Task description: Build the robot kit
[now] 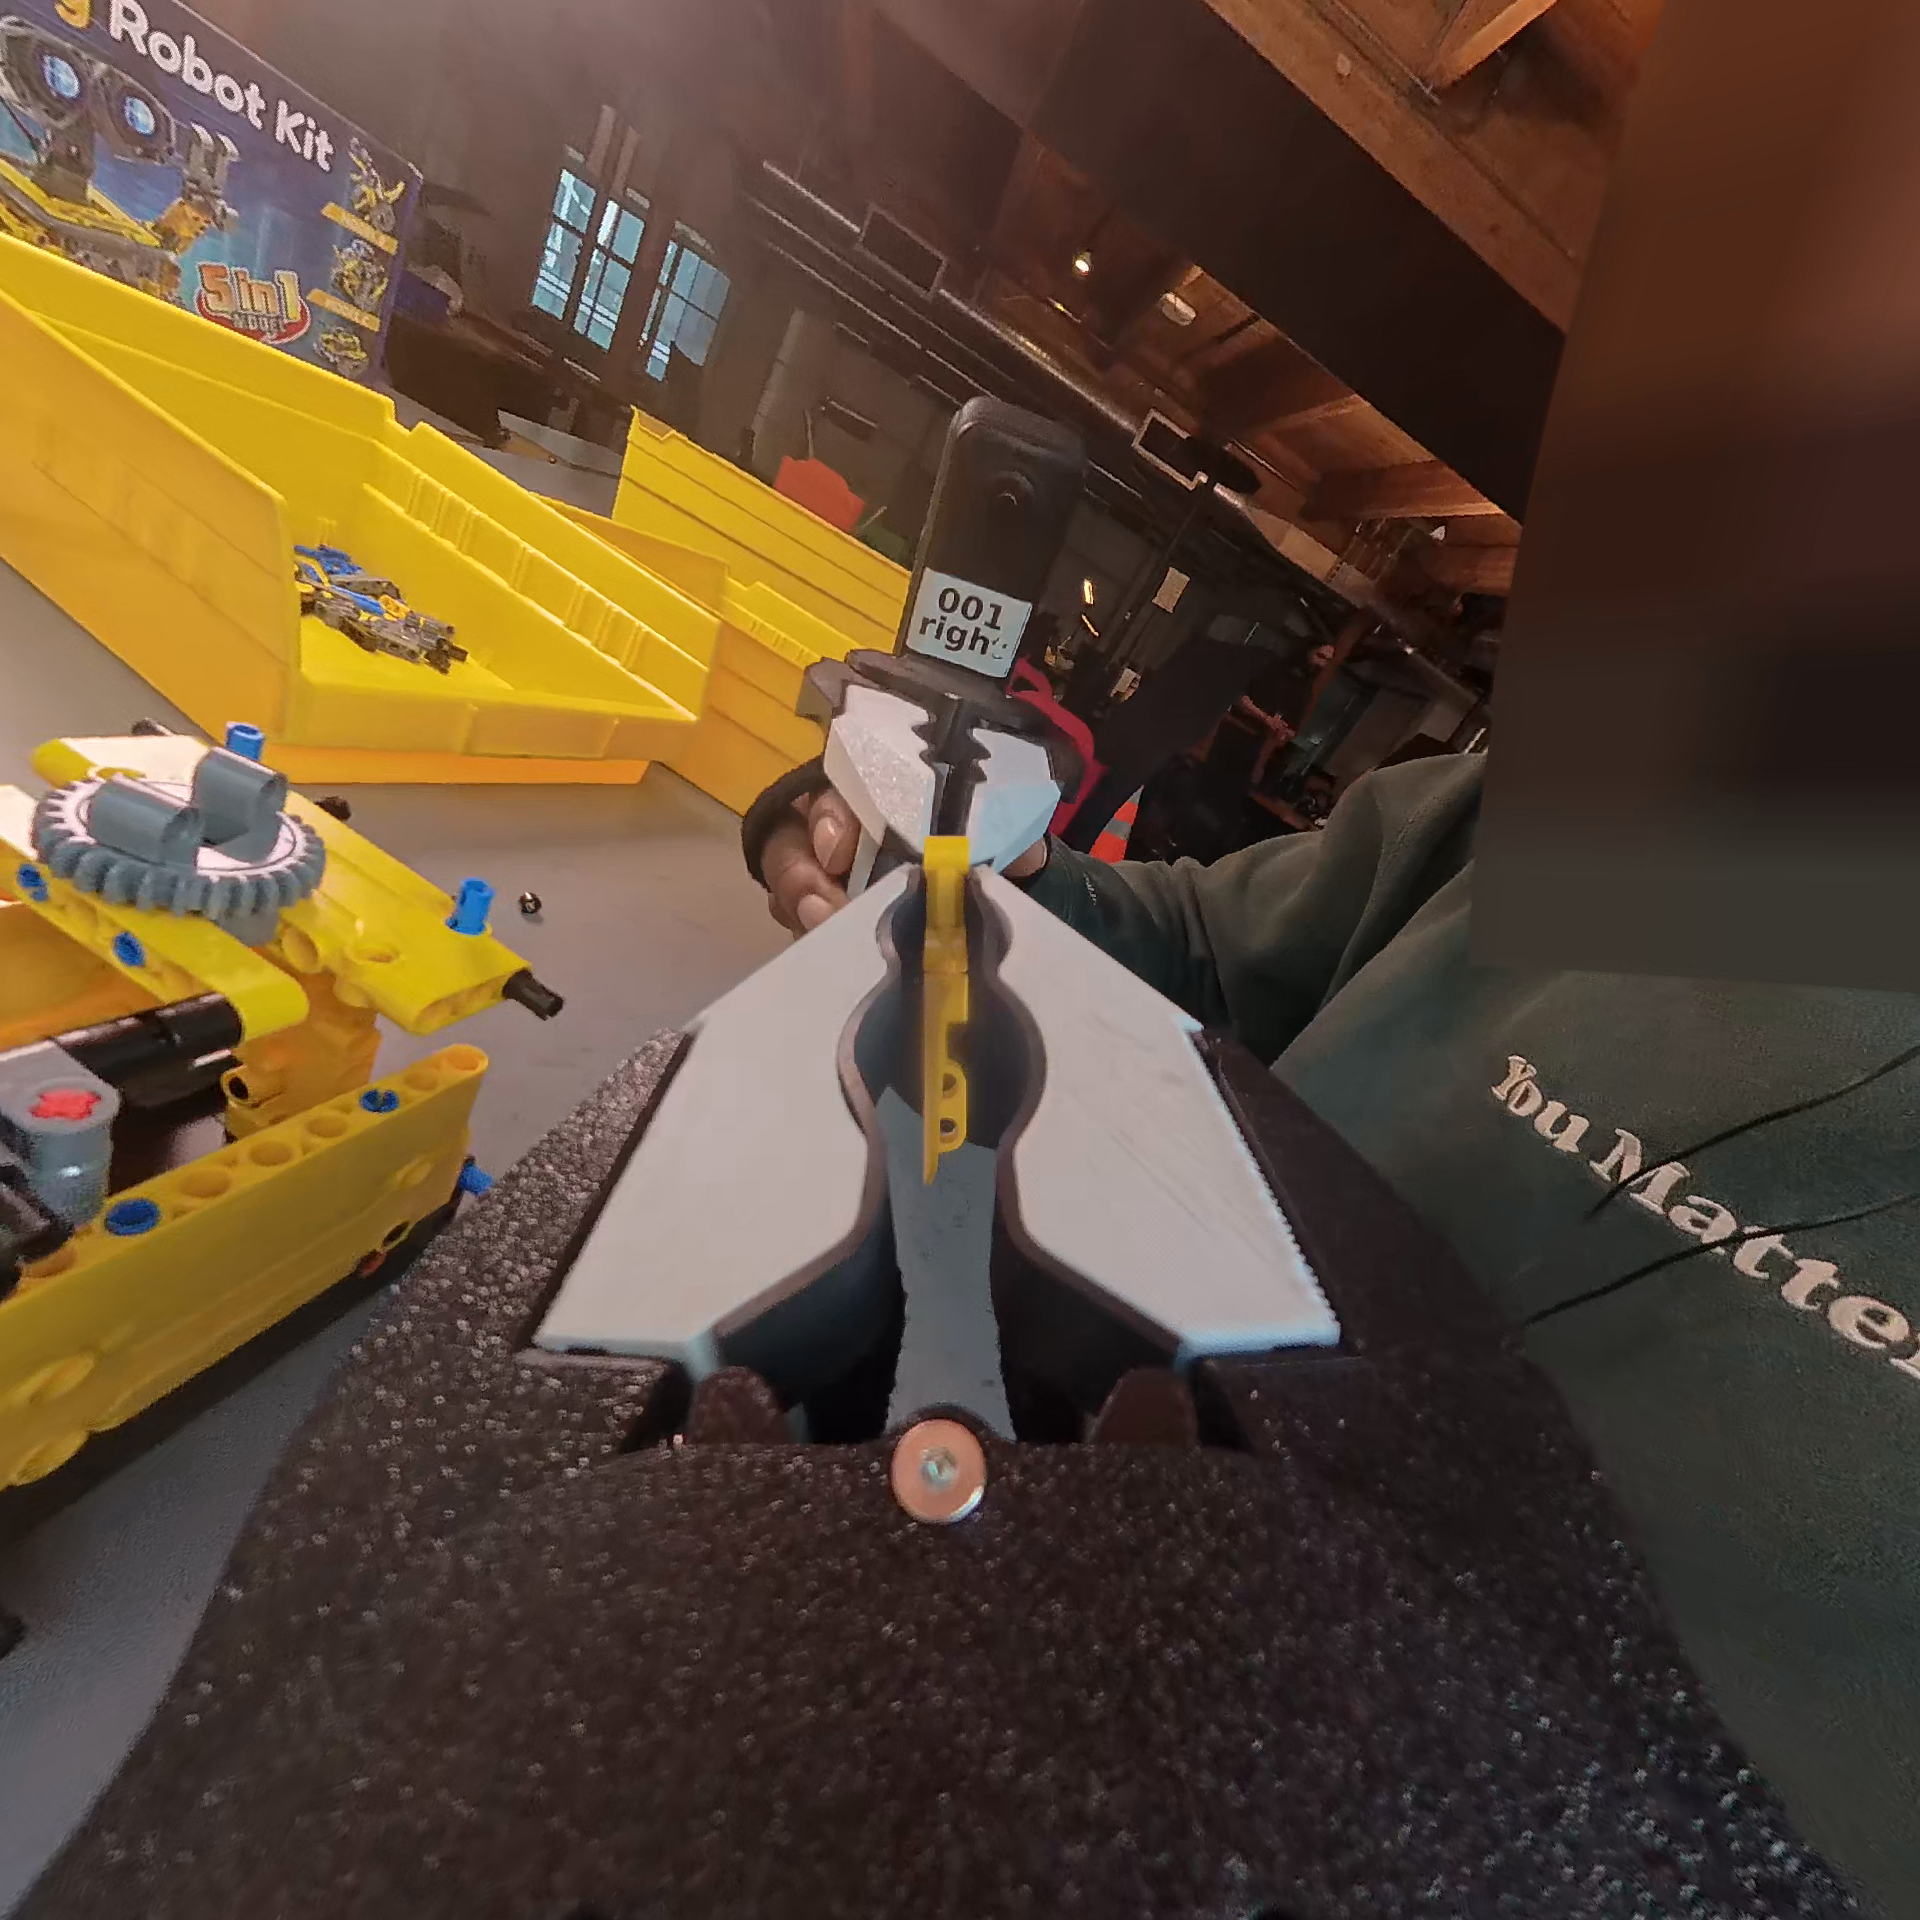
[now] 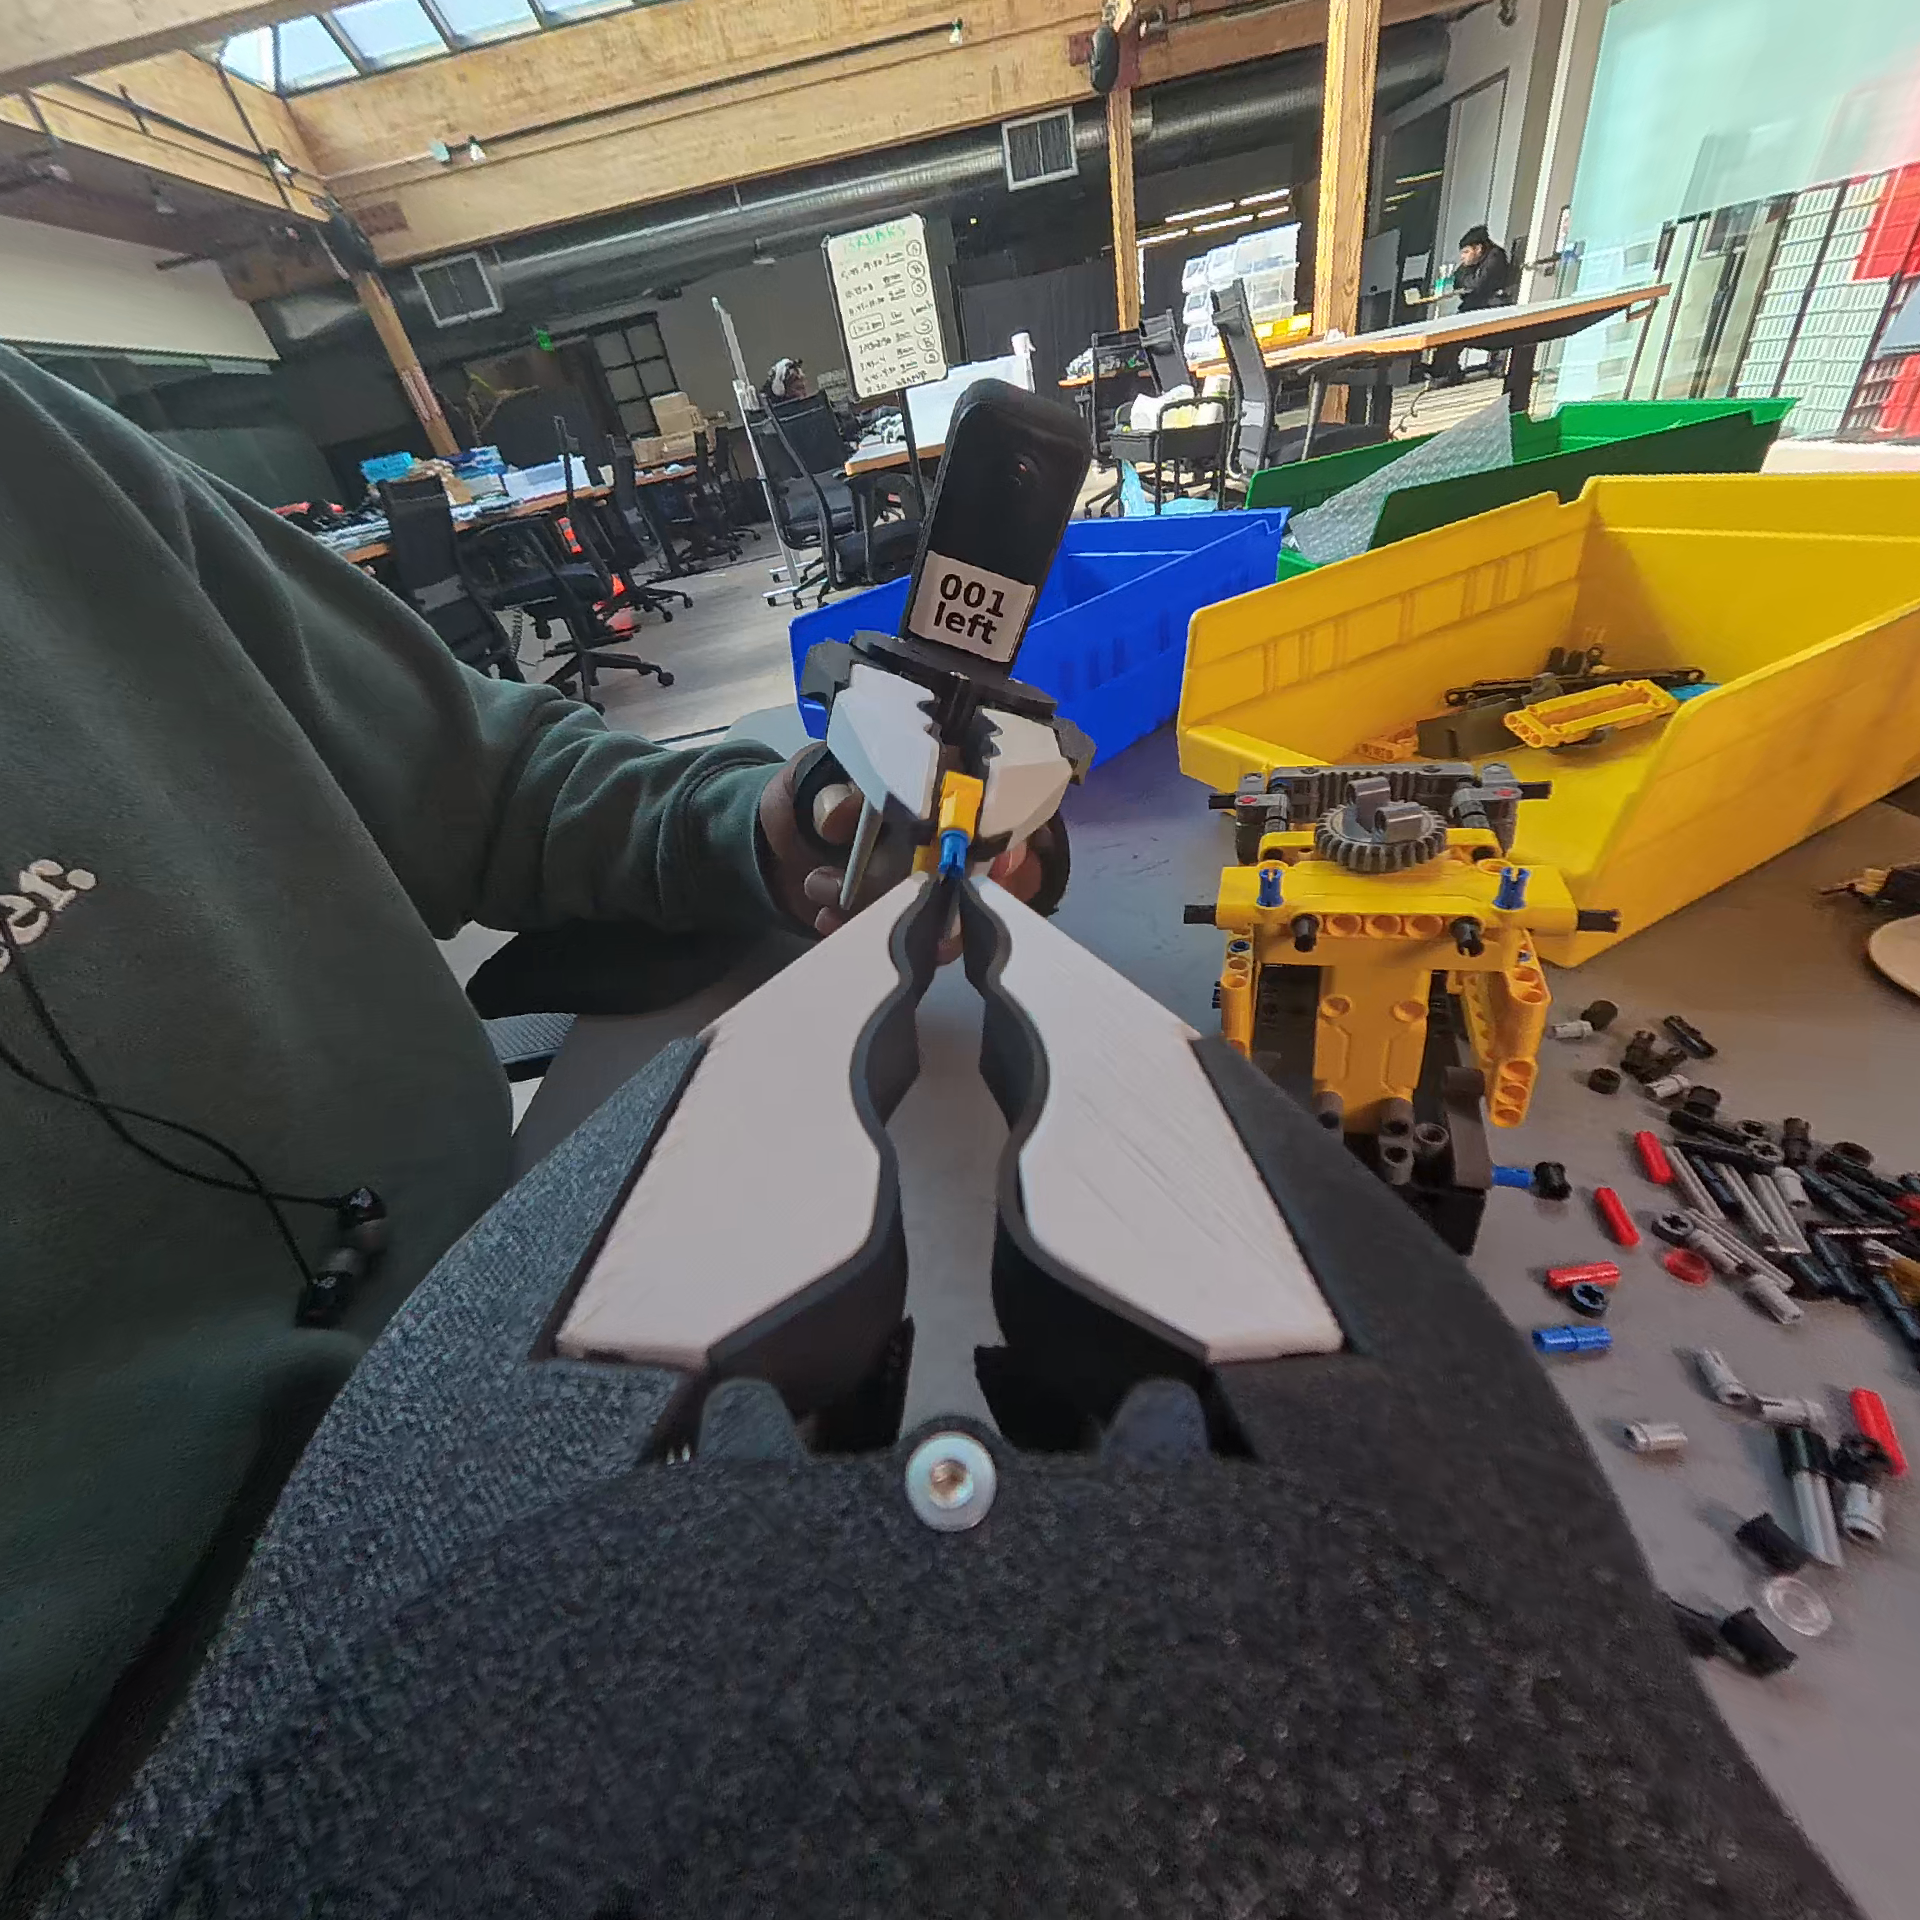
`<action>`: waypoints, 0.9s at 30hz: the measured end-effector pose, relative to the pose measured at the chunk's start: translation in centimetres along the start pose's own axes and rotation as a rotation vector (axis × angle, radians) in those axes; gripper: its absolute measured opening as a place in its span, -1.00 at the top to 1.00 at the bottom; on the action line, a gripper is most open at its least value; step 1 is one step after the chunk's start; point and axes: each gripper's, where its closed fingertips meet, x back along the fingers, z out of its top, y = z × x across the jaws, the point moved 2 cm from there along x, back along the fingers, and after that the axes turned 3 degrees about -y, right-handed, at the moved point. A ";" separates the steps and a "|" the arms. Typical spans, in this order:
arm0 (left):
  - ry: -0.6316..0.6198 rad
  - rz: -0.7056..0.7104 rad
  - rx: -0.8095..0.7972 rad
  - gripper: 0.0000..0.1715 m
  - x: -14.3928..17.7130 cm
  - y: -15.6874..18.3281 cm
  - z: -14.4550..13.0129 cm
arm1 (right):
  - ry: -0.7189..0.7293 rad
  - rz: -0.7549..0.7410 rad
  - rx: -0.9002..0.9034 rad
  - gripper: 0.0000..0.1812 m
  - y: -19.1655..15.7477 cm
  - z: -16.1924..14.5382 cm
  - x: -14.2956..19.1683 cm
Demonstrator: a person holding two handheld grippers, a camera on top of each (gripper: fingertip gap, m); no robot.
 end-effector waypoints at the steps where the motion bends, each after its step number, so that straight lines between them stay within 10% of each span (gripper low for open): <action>1: 0.004 0.007 -0.016 0.93 0.1 0.0 0.2 | -0.002 0.005 -0.002 0.95 -0.1 0.0 0.0; 18: -0.195 0.087 -0.179 0.93 -0.4 0.5 -1.2 | -0.073 0.034 0.006 1.00 -0.8 -1.1 -0.7; 27: -0.281 0.535 -0.689 0.93 0.6 -2.6 -0.8 | -0.064 -0.069 -0.203 0.62 1.8 -1.4 -0.6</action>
